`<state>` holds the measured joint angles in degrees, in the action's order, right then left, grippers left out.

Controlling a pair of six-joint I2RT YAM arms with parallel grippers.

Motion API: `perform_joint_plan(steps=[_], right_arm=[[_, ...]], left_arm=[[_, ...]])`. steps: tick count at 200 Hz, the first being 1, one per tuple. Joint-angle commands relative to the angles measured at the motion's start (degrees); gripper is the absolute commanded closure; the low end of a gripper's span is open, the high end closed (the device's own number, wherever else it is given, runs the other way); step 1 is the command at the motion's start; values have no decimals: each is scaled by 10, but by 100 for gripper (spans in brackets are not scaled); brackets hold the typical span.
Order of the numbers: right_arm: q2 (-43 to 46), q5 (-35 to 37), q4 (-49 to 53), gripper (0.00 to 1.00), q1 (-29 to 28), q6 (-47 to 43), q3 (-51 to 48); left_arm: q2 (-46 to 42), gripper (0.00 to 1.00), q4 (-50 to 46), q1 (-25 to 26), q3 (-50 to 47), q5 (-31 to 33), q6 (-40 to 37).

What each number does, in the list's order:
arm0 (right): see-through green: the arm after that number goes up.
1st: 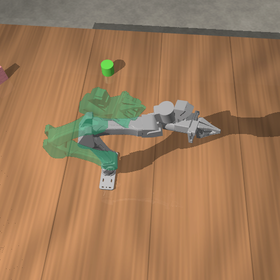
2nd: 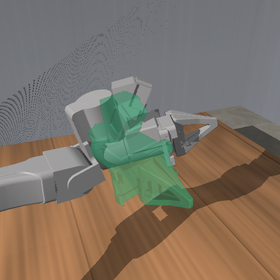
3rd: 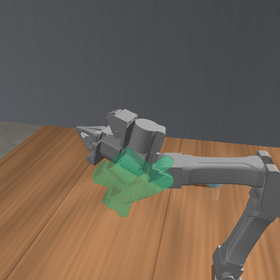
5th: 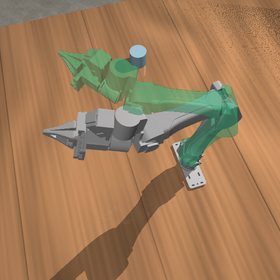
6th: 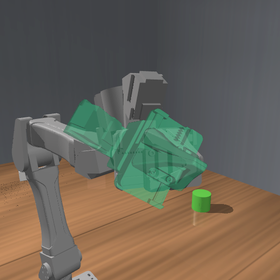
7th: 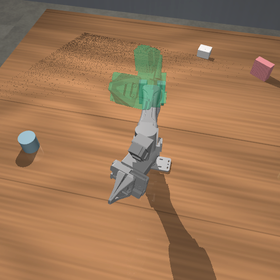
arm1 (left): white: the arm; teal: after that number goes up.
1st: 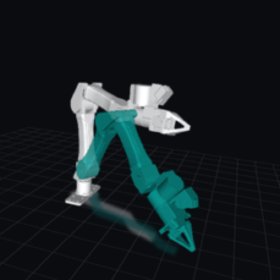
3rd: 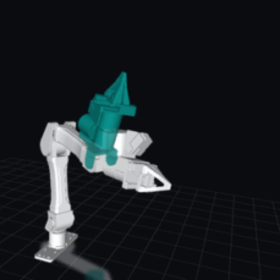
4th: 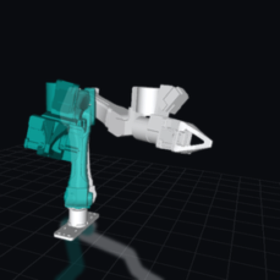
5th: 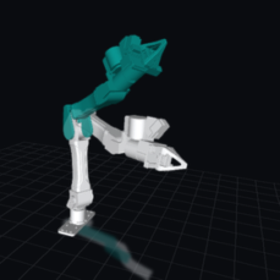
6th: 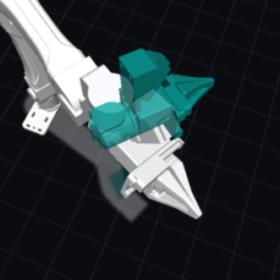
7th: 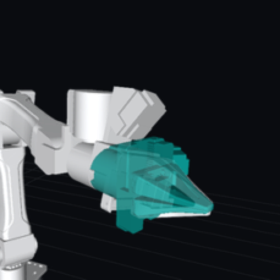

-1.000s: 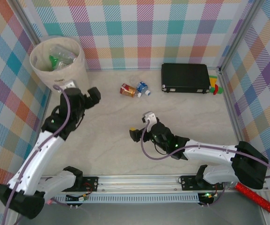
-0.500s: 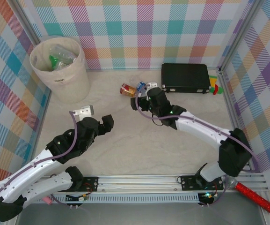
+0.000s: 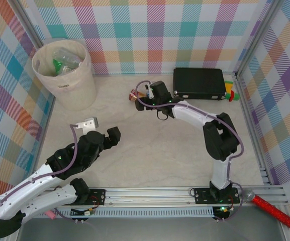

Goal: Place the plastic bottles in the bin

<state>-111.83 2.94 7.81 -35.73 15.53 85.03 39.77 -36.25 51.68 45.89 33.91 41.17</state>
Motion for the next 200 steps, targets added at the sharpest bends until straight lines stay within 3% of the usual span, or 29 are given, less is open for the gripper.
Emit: perform_joint_plan(steps=[1, 80, 147, 200], right_arm=[[-37, -18, -2, 5, 7, -29, 51], [-191, -26, 51, 4, 20, -63, 229], [-264, -11, 97, 2, 20, -91, 325], [-264, -55, 108, 5, 17, -92, 310]], left_arm=[[-9, 0, -20, 7, 8, -1, 9], [-6, 0, -38, 7, 7, 44, 3], [12, 0, -26, 7, 5, 50, -3], [41, 0, 10, 7, -9, 25, -3]])
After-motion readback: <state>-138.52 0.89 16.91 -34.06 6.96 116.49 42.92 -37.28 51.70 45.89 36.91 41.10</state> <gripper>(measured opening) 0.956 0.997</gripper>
